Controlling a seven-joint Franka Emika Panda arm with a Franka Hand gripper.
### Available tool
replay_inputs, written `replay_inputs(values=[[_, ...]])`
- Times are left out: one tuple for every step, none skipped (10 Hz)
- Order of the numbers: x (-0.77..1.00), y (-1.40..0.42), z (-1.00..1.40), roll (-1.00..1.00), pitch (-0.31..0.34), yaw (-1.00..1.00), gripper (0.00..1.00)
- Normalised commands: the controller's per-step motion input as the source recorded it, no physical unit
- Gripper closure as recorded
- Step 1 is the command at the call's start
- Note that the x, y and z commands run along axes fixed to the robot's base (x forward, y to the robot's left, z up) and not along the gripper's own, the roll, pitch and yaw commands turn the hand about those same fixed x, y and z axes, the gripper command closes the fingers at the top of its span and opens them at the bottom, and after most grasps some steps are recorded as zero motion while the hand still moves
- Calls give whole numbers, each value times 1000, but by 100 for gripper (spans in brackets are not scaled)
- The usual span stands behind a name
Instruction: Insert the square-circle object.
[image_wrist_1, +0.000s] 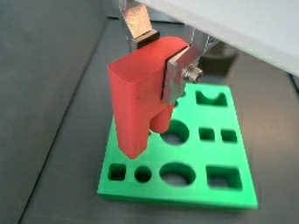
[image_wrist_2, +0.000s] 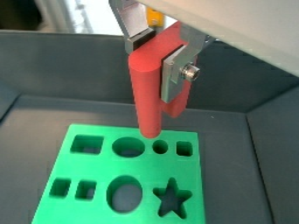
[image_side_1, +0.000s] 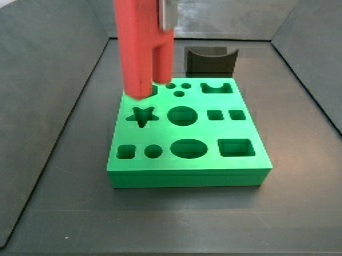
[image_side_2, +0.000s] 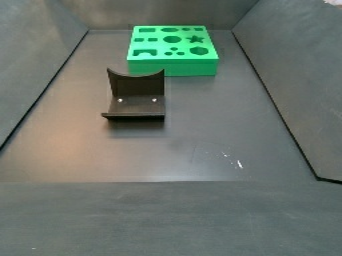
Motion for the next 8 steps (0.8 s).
replay_inputs(values=[[43,-257,-317,16,0,-886,100],[34,-229,-346,13,0,-903,100],[20,-189,-377,7,0,-931,100],[3,-166,-400,11,0,-954,100],[0,-131,-431,21,0,-974,100],[0,-94,-449,34,0,-977,100],[0,-51,-449,50,0,-969,100],[0,0,-443,73,0,-991,100]])
